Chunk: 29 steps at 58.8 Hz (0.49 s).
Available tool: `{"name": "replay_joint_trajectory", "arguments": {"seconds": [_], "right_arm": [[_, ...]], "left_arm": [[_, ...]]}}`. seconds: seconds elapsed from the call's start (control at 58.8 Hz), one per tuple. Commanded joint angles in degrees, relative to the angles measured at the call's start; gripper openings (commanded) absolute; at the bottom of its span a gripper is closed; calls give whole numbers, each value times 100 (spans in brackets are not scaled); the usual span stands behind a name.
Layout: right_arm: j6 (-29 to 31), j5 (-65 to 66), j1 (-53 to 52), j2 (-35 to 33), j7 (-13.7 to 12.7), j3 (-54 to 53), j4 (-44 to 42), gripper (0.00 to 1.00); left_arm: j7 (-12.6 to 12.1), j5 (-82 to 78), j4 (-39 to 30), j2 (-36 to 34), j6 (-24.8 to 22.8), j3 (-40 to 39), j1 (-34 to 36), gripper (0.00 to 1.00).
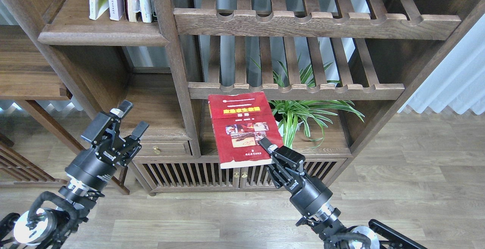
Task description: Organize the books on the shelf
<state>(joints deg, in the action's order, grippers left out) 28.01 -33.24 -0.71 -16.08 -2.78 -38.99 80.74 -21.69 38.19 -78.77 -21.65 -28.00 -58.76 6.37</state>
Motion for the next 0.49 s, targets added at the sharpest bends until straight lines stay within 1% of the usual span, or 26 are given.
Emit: {"name": "replay_joint_trajectory", "arguments": {"seconds": [0.0,0.119,0.323,0.476], "right_arm": [[-1,54,1,0,-118,120,3,5],[-1,63,1,0,-170,137,3,5],[-1,89,1,9,-355,146,3,5],[-1,142,-26,18,-416,242,12,5]], "left_arm": [[-72,49,-15,-41,0,339,48,95],[-143,57,-15,-147,0,550,92,95],[-310,145,-24,-323,0,840,92,94],[-310,198,-24,-340,0,945,171,93]]}}
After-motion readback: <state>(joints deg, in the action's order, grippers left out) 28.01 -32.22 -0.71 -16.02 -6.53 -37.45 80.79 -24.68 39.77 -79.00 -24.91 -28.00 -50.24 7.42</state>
